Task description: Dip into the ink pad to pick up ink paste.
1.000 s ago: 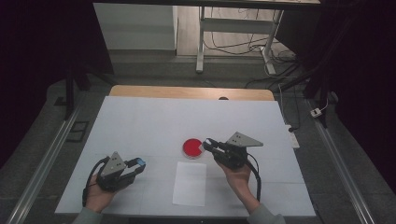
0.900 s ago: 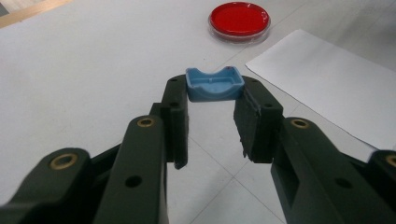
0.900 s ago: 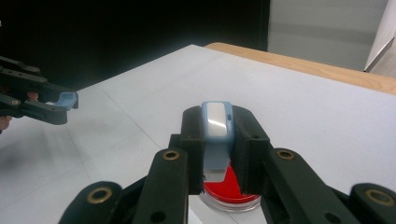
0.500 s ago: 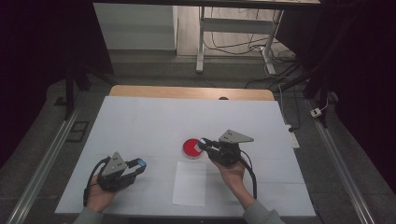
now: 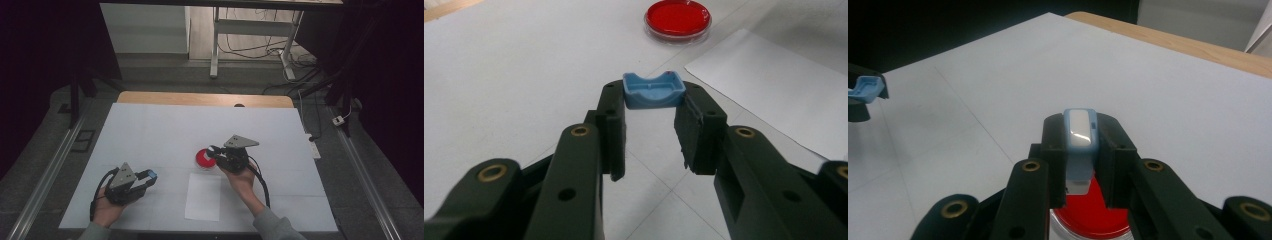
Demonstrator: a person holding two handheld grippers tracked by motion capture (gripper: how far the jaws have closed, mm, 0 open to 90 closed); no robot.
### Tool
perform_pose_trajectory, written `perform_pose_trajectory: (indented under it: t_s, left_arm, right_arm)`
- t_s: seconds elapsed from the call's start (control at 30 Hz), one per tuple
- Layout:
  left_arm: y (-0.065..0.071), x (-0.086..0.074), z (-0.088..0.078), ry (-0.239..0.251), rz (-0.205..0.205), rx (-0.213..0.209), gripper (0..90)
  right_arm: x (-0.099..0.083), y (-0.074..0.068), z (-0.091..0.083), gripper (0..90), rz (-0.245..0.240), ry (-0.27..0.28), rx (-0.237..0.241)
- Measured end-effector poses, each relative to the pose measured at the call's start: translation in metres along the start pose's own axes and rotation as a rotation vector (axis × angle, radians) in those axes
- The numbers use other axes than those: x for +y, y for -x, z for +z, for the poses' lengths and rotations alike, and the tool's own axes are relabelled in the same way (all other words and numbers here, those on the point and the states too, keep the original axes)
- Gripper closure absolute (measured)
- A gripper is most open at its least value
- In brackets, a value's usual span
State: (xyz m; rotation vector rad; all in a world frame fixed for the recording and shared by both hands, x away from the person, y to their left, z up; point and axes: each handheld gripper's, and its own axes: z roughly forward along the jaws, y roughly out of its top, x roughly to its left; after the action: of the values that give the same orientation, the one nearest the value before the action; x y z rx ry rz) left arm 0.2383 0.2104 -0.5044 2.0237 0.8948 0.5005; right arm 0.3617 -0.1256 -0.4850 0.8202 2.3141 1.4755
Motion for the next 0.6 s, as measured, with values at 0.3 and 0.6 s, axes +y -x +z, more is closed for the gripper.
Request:
perform_pose_trajectory:
  t_s: [0.3,0.6]
  left_arm:
    - [0.000,0.000,0.001,-0.002,-0.001,-0.002,65.5]
    - [0.000,0.000,0.001,-0.003,-0.002,-0.002,65.5]
  right_arm:
    - [-0.002,0.004,0.007,75.7,-0.015,-0.035,-0.034]
    - [-0.006,0.006,0.015,75.7,-0.025,-0.068,-0.044]
